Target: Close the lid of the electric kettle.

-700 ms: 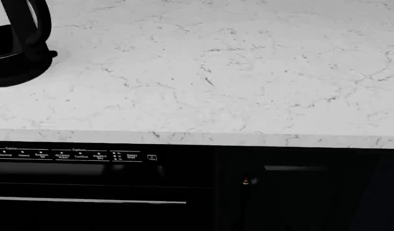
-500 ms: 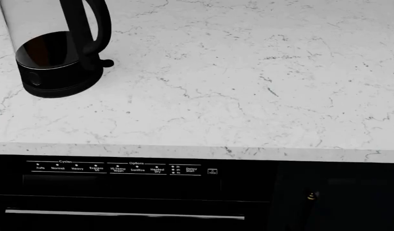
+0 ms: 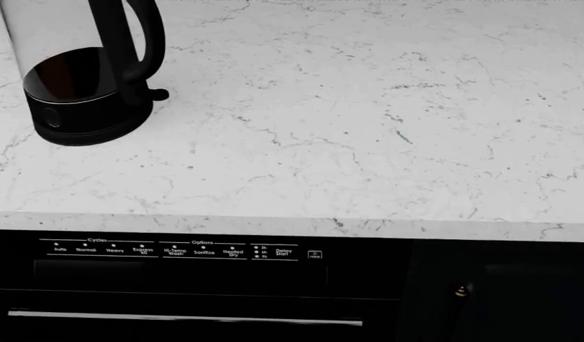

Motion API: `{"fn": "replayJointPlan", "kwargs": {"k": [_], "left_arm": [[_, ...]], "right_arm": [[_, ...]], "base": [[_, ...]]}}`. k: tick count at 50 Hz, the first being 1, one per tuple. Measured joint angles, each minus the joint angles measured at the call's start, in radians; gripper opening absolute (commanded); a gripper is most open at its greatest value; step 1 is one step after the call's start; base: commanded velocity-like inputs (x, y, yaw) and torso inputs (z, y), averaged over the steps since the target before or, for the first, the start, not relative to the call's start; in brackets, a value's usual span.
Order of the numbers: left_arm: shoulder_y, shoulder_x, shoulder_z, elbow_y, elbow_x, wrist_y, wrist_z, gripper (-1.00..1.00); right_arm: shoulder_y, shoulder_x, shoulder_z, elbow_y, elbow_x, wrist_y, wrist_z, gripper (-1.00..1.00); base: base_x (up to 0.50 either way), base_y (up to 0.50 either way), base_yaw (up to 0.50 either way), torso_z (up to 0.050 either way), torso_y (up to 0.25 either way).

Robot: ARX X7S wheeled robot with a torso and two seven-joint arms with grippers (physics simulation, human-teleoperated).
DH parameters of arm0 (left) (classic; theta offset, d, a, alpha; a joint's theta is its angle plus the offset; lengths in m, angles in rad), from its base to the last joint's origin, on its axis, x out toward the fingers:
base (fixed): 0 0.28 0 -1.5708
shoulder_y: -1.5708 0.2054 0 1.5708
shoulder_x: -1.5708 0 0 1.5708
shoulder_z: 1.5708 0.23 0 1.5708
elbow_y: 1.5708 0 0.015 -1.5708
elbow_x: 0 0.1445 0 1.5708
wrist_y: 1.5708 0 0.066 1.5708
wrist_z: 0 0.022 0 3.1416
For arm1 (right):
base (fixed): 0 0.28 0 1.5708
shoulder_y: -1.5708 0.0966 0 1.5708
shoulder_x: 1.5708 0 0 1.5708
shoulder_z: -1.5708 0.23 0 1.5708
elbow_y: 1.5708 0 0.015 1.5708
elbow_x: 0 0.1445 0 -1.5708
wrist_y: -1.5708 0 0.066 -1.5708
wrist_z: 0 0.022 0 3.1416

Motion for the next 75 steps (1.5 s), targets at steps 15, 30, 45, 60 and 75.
{"fn": "replayJointPlan", "kwargs": {"k": [15, 30, 45, 60, 75], "left_arm": [[-0.001, -0.022, 0.029, 0.003, -0.004, -0.008, -0.025, 1.00], [-0.003, -0.042, 0.054, 0.004, -0.019, -0.012, -0.045, 1.00], [-0.008, -0.059, 0.075, 0.000, -0.034, -0.014, -0.064, 1.00], [-0.011, -0.074, 0.094, -0.002, -0.051, -0.014, -0.080, 1.00], [-0.013, -0.088, 0.111, -0.005, -0.063, -0.011, -0.095, 1.00]], "right_arm": [[-0.001, 0.020, -0.023, 0.000, 0.031, -0.001, 0.014, 1.00], [-0.002, 0.040, -0.048, -0.003, 0.061, -0.002, 0.028, 1.00], [0.000, 0.057, -0.073, -0.004, 0.081, -0.006, 0.043, 1.00], [0.002, 0.076, -0.100, -0.009, 0.085, -0.007, 0.059, 1.00], [-0.001, 0.089, -0.118, -0.014, 0.097, -0.012, 0.074, 1.00]], "base": [[0.00, 0.00, 0.00, 0.050, 0.000], [0.00, 0.00, 0.00, 0.050, 0.000], [0.00, 0.00, 0.00, 0.050, 0.000], [0.08, 0.47, 0.00, 0.050, 0.000], [0.09, 0.50, 0.00, 0.050, 0.000]]}}
